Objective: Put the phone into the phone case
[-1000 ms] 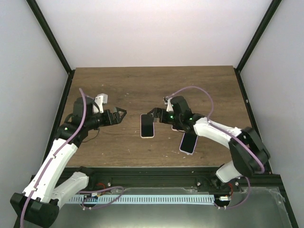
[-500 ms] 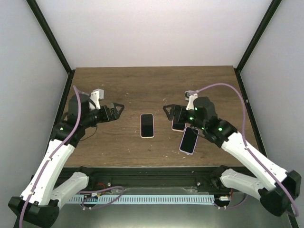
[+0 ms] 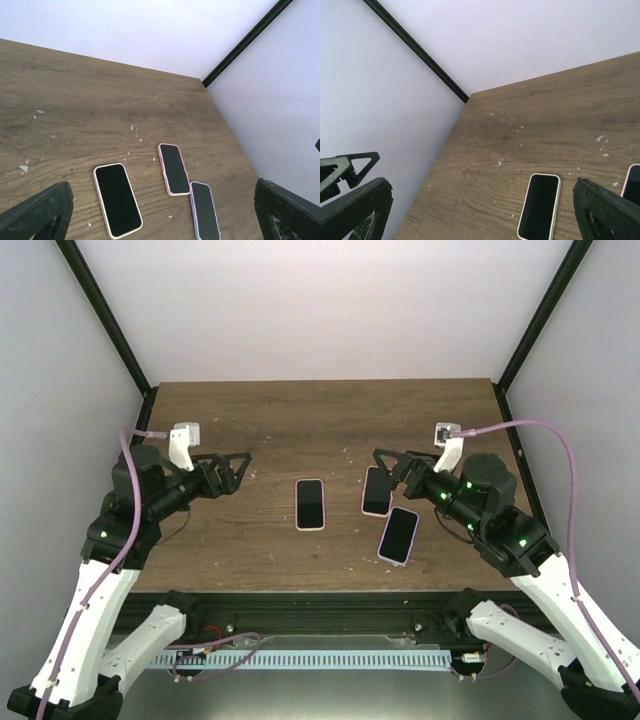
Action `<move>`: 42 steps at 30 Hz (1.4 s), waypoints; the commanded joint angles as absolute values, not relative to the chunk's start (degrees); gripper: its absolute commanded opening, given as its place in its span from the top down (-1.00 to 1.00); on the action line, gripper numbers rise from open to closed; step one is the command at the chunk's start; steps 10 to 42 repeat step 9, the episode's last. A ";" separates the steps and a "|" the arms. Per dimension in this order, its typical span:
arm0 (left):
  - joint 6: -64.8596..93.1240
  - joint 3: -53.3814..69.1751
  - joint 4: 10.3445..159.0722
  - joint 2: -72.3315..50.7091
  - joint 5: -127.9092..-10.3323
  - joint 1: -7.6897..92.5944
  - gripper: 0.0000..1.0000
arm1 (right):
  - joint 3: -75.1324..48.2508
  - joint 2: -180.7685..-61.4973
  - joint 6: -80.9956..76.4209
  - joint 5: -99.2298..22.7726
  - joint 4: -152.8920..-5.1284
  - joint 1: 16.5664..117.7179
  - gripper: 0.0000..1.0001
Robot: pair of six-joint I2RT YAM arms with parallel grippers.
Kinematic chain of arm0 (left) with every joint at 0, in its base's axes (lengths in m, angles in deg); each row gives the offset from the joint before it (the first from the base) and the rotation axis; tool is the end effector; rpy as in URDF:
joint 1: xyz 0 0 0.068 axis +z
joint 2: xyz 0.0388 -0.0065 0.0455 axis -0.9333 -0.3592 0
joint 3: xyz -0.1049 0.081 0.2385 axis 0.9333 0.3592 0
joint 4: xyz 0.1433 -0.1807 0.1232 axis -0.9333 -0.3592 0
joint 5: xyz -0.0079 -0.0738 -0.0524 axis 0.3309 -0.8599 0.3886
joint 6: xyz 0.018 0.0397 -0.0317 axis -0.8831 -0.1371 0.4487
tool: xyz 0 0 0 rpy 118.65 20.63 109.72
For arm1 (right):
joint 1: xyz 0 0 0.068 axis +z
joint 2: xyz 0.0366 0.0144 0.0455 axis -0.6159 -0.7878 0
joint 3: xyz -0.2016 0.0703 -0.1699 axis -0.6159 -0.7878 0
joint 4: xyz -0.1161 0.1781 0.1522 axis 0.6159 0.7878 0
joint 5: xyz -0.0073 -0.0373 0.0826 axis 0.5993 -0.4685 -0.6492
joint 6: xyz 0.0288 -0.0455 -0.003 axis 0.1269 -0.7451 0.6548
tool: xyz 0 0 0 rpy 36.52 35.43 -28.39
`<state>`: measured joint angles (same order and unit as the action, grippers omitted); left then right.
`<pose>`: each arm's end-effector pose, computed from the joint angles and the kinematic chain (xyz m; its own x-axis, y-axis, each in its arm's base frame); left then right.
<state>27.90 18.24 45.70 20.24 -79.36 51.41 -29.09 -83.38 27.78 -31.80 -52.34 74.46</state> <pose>0.1381 -0.0555 0.3931 -0.5312 -0.2578 -0.8071 0.3804 0.7786 -0.4991 0.1227 0.0916 0.4022 -0.4850 0.3879 -0.7838 -0.3995 0.6990 0.5931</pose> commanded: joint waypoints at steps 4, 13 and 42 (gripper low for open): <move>28.21 18.16 46.29 21.26 -79.05 51.72 -1.00 | -29.30 -83.93 28.54 -32.29 -50.25 74.14 -1.00; 28.22 18.62 46.39 21.35 -79.06 51.73 -1.00 | -30.01 -84.06 29.05 -33.00 -50.77 74.14 -1.00; 28.22 18.62 46.39 21.35 -79.06 51.73 -1.00 | -30.01 -84.06 29.05 -33.00 -50.77 74.14 -1.00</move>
